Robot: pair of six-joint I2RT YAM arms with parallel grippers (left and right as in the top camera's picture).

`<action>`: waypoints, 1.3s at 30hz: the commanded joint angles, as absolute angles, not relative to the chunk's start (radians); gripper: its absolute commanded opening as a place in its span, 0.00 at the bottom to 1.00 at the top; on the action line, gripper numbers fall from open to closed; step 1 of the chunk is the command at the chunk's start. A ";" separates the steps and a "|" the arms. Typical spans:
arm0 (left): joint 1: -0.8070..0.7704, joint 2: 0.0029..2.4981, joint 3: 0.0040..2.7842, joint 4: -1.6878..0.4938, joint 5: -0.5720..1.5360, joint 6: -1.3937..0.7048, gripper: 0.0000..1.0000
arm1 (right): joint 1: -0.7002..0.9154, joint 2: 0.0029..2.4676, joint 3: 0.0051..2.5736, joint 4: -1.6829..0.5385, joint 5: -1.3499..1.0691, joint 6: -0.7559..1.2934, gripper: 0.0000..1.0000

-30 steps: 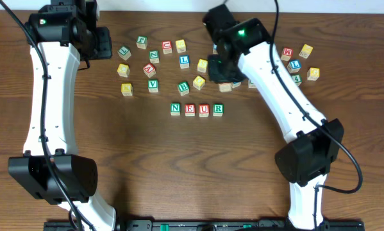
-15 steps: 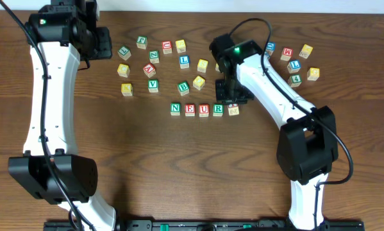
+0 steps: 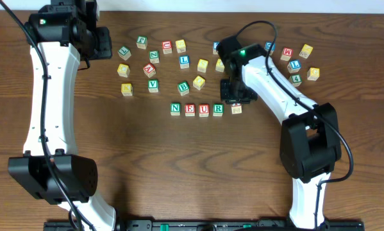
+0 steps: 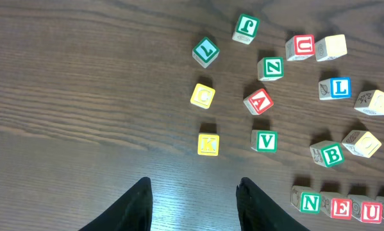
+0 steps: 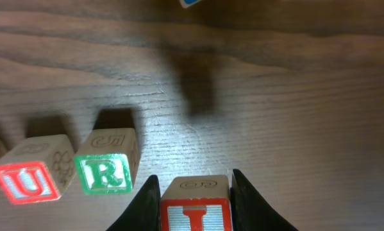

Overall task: Spell out NEURIPS
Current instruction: 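Lower the I block right of the R block and release it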

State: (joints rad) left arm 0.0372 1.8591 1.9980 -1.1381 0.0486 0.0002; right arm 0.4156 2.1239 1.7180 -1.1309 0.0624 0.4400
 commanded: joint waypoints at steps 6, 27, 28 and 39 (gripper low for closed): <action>0.034 1.859 2.013 -1.140 0.040 -0.001 0.42 | 0.414 2.128 1.609 -0.982 0.069 0.460 0.18; 0.034 1.859 2.013 -1.140 0.040 -0.001 0.42 | 0.433 2.128 1.606 -0.947 0.069 0.459 0.29; 0.034 1.859 2.013 -1.140 0.040 -0.001 0.42 | 0.434 2.128 1.606 -0.949 0.069 0.460 0.29; 0.034 1.859 2.013 -1.140 0.040 -0.001 0.42 | 0.434 2.128 1.606 -0.978 0.069 0.467 0.29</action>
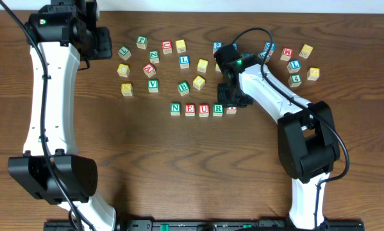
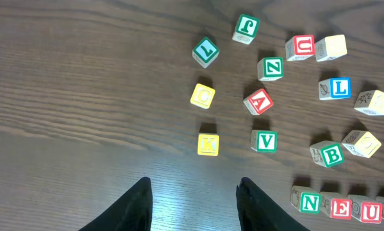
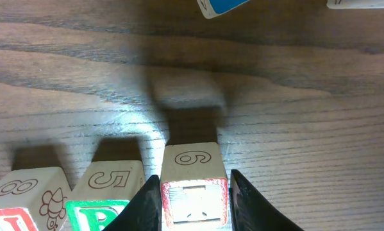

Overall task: Spell out NEURIPS
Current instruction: 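Lower the I block right of the R block and release it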

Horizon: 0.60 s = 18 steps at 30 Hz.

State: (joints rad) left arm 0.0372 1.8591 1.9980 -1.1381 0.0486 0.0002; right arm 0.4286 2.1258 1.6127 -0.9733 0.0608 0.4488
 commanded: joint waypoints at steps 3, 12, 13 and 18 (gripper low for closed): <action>0.034 1.859 2.013 -1.140 0.040 -0.001 0.43 | 0.434 2.128 1.606 -0.988 0.068 0.468 0.29; 0.034 1.859 2.013 -1.140 0.040 -0.001 0.42 | 0.434 2.128 1.606 -1.017 0.046 0.472 0.26; 0.034 1.859 2.013 -1.140 0.040 -0.001 0.42 | 0.434 2.128 1.606 -1.020 0.046 0.472 0.26; 0.034 1.859 2.013 -1.140 0.040 -0.001 0.43 | 0.434 2.128 1.606 -1.038 0.044 0.475 0.26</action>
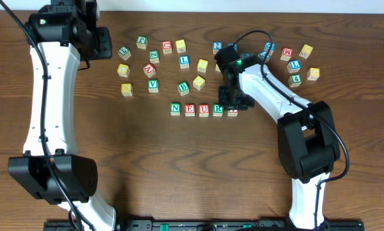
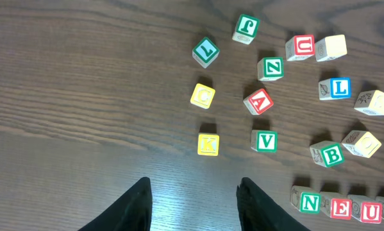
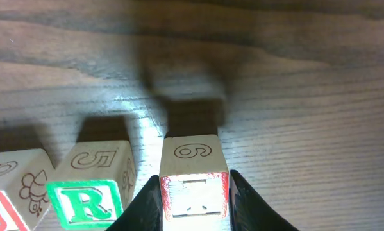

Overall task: Spell out NEURIPS
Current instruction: 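Lower the I block right of the R block and release it, then lift the right gripper and move it up toward the blue P block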

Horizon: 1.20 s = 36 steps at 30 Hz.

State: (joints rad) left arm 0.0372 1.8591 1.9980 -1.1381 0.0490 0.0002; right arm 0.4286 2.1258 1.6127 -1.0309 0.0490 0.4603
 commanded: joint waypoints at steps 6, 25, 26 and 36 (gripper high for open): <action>0.034 1.859 2.013 -1.140 0.040 -0.001 0.42 | 0.434 2.128 1.606 -1.031 0.027 0.475 0.26; 0.034 1.859 2.013 -1.140 0.040 -0.001 0.42 | 0.419 2.111 1.795 -1.129 0.027 0.428 0.35; 0.034 1.859 2.013 -1.140 0.040 -0.001 0.42 | 0.419 2.111 1.805 -1.136 0.027 0.428 0.35; 0.034 1.859 2.013 -1.140 0.040 -0.001 0.43 | 0.419 2.100 1.906 -1.192 0.022 0.395 0.38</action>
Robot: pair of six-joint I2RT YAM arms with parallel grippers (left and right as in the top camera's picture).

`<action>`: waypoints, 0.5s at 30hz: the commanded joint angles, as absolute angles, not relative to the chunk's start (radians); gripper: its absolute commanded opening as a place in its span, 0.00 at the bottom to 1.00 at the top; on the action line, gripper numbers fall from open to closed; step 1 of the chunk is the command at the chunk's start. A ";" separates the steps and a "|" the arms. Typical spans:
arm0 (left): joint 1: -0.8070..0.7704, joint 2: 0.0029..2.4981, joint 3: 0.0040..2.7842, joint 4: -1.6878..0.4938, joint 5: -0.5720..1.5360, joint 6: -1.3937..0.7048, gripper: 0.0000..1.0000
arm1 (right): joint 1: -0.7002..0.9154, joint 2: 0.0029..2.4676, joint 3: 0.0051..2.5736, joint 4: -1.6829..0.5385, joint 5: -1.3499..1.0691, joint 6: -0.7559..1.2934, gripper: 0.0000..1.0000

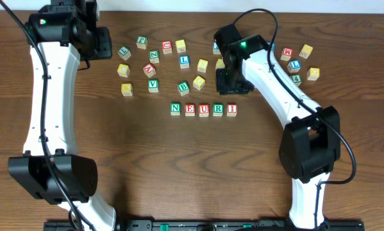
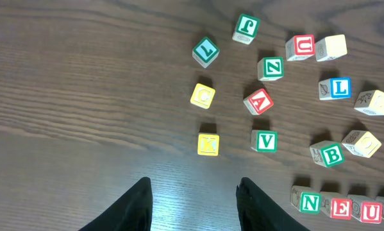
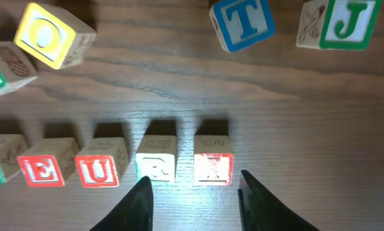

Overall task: Spell out NEURIPS
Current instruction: 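Lift the right gripper and move it up toward the blue P block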

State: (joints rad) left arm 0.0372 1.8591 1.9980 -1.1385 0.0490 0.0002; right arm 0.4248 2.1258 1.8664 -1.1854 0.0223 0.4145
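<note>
Five letter blocks stand in a row mid-table: green N [image 1: 175,109], red E [image 1: 189,110], red U [image 1: 204,110], green R [image 1: 218,110] and red I [image 1: 231,110]. In the right wrist view the I block [image 3: 213,168] sits just right of the R [image 3: 156,168], lit brightly. My right gripper [image 3: 193,205] is open and holds nothing. It hangs above and behind the row's right end [image 1: 229,78]. My left gripper [image 2: 193,205] is open over bare wood at the far left [image 1: 102,43].
Several loose letter blocks lie scattered behind the row, among them a yellow K [image 2: 208,144], green V [image 2: 266,140], red A [image 2: 259,101], blue T [image 3: 243,22], green J [image 3: 345,22] and yellow O [image 3: 47,27]. More blocks sit at the far right [image 1: 295,64].
My right gripper was shut on the I block beside the R. Now it is open, higher and farther back, and the I block stands by itself in the row. The left arm has not moved.
My right gripper held the red I block to the right of the R with a gap between them. Then the block was close beside the R, still gripped, and stayed so. Now it is let go and the row reads N E U R I.
</note>
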 commanded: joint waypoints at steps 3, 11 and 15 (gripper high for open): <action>0.034 1.859 2.013 -1.140 0.040 -0.001 0.42 | 0.419 2.100 1.927 -1.200 0.012 0.394 0.38; 0.034 1.859 2.013 -1.140 0.040 -0.001 0.42 | 0.419 2.100 1.985 -1.231 -0.046 0.365 0.40; 0.034 1.859 2.013 -1.140 0.040 -0.001 0.42 | 0.419 2.100 2.003 -1.244 -0.060 0.365 0.41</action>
State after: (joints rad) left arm 0.0372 1.8591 1.9980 -1.1385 0.0486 0.0002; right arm 0.4248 2.1254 1.9705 -1.2373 -0.0319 0.3840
